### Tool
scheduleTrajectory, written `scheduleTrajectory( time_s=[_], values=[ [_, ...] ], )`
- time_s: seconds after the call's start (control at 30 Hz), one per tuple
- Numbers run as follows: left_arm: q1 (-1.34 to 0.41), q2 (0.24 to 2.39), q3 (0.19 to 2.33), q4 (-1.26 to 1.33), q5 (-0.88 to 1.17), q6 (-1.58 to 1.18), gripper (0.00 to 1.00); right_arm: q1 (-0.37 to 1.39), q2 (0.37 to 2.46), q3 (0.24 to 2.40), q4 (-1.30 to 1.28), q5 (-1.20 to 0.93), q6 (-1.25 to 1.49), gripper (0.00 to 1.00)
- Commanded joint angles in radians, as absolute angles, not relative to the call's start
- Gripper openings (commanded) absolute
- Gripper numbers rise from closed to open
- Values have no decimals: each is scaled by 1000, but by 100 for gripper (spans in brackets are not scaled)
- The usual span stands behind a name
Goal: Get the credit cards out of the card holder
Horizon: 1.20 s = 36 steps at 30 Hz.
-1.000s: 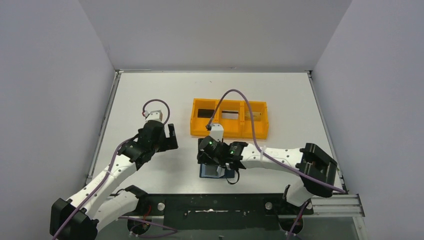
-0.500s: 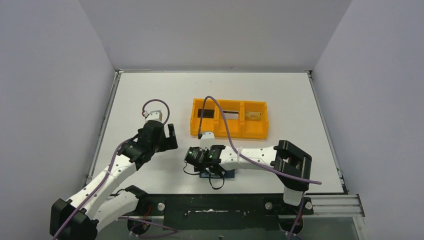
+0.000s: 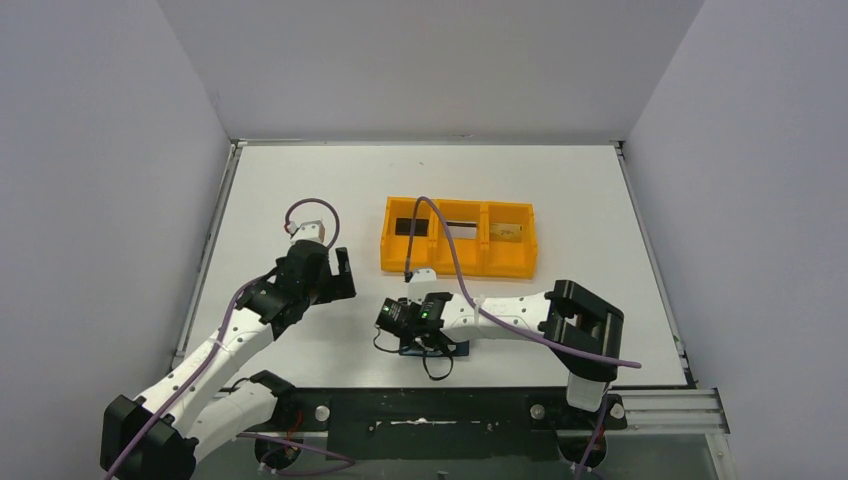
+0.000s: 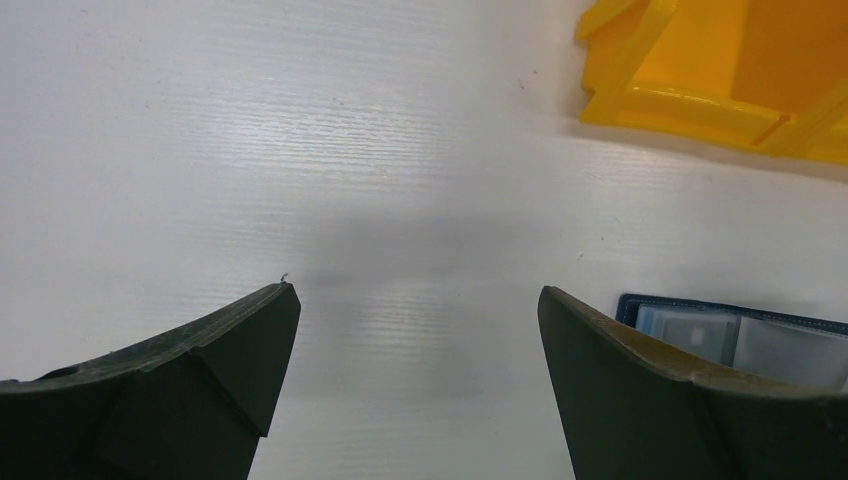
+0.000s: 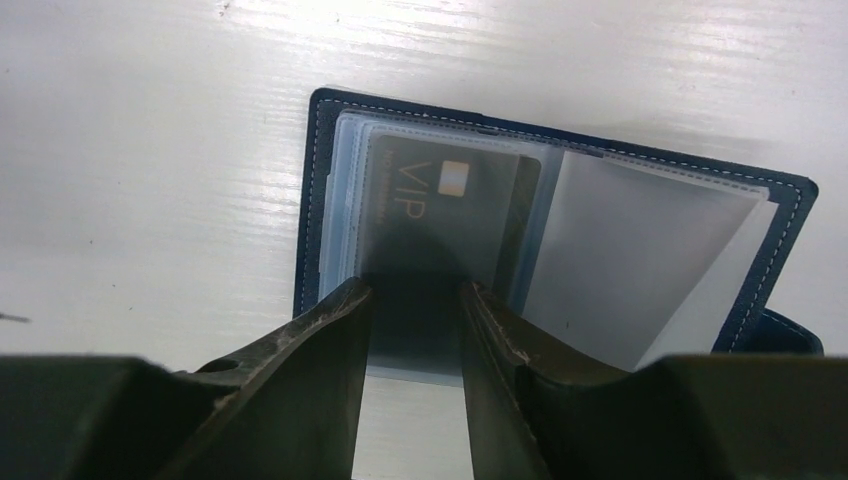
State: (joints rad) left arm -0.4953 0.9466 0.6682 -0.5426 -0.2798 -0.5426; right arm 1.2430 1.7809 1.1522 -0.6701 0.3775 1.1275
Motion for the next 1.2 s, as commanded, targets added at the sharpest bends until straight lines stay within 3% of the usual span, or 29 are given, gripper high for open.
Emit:
scheduleTrajectory(
  time_s=[0.0,0.33,0.6,0.9,1.17],
  values=[
    [-491,947,715,-522,-273,-543,92,1235,1797,1145,-644,400,1154,35],
    [-489,957,713,-522,-268,-541,92,1227,1820,1118,-629,384,1158,31],
    [-489,961,712,-522,-265,-543,92,1220,1814,1089,-570,360,1146,8],
    [-489,964,710,-515,-233,-546,92,1204,1703,1049,-432,343,1084,6],
    [-489,881,625,-382,6,-643,92,1163,1543,889,-160,281,1048,6]
  ],
)
